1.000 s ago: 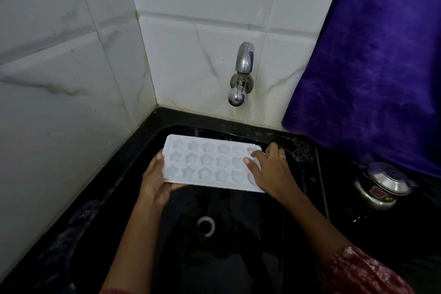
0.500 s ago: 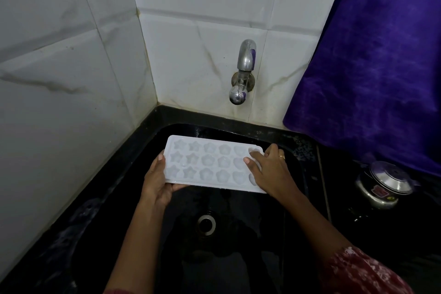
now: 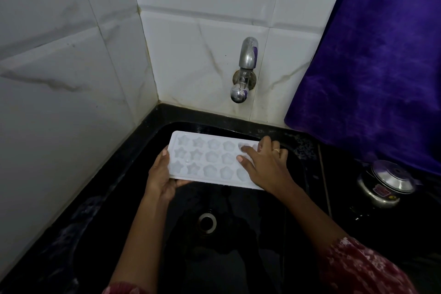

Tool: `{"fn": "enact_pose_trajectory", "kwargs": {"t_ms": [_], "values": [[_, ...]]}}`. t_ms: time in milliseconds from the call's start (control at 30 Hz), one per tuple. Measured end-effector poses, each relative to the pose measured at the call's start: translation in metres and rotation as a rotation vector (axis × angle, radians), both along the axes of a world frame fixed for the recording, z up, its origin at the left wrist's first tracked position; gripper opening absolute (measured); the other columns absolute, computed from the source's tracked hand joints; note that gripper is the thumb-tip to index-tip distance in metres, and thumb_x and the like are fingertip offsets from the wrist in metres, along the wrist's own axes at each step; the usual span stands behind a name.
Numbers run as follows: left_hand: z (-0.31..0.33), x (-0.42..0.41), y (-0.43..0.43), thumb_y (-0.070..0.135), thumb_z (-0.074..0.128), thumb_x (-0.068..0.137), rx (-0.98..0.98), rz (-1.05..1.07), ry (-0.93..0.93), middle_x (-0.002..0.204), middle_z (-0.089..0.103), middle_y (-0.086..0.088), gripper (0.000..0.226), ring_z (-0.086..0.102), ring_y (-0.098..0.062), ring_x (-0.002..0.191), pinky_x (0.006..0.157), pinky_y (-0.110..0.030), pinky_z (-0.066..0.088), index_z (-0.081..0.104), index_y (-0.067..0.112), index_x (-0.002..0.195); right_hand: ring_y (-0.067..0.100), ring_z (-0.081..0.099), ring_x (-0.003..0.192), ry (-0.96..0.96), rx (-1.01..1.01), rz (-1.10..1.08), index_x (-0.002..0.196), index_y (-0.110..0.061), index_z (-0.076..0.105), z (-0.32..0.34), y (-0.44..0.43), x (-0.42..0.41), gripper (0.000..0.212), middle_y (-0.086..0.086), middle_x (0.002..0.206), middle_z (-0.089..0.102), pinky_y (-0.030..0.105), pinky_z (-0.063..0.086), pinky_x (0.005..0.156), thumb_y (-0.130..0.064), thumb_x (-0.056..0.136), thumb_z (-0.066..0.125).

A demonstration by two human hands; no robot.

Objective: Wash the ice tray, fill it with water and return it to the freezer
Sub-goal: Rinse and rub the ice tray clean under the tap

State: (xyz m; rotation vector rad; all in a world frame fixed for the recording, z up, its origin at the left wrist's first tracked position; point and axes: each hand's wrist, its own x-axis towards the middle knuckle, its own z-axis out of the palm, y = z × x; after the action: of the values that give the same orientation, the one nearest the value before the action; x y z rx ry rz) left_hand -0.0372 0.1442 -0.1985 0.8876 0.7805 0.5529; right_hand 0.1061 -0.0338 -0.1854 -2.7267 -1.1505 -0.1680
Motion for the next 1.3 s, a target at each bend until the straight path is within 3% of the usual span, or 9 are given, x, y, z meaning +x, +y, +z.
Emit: {"fn": "enact_pose_trajectory", "kwargs": {"t_ms": [400,733,967,1133,1300], "values": [[-0.002,0.003,0.001,0.036,0.036,0.099,-0.016,0.032,0.001,0.094,0.068,0.001,0.025,0.065,-0.022,0.086,0.058,-0.041,0.053,0.060,0.028,0.098,0.023,0.033,0.108,0.072,0.022,0.001,0.125,-0.041,0.047,-0.001,0.000,0.008,0.039,0.004,0.118,0.035,0.039,0.023,0.091,-0.055,0.092,0.032],[0.000,0.004,-0.003,0.037,0.038,0.098,-0.017,0.012,-0.022,0.095,0.067,0.000,0.024,0.065,-0.022,0.085,0.053,-0.038,0.055,0.057,0.026,0.106,0.022,0.034,0.106,0.034,0.027,-0.008,0.122,-0.034,0.048,0.000,0.004,0.004,0.040,0.003,0.115,0.036,0.038,0.024,0.090,-0.054,0.093,0.030],[0.000,0.003,-0.001,0.037,0.037,0.099,-0.017,0.019,-0.023,0.095,0.066,0.000,0.024,0.065,-0.021,0.083,0.050,-0.037,0.056,0.057,0.025,0.104,0.019,0.030,0.105,0.147,0.090,0.027,0.124,-0.036,0.052,0.001,0.001,0.009,0.037,0.001,0.114,0.032,0.035,0.019,0.090,-0.050,0.093,0.037],[0.000,0.006,-0.002,0.038,0.036,0.099,-0.033,0.015,-0.023,0.099,0.067,-0.002,0.026,0.066,-0.023,0.087,0.055,-0.040,0.055,0.057,0.026,0.109,0.022,0.034,0.106,0.000,0.166,-0.019,0.124,-0.023,0.051,0.004,0.007,0.006,0.038,0.007,0.116,0.036,0.035,0.024,0.088,-0.042,0.094,0.041],[-0.001,0.007,-0.002,0.038,0.036,0.098,-0.027,0.010,-0.014,0.100,0.067,-0.003,0.027,0.066,-0.023,0.087,0.056,-0.041,0.055,0.056,0.025,0.110,0.019,0.032,0.103,-0.018,0.088,0.106,0.120,-0.033,0.054,0.010,0.016,0.001,0.037,0.004,0.114,0.035,0.031,0.013,0.080,-0.049,0.093,0.036]]}}
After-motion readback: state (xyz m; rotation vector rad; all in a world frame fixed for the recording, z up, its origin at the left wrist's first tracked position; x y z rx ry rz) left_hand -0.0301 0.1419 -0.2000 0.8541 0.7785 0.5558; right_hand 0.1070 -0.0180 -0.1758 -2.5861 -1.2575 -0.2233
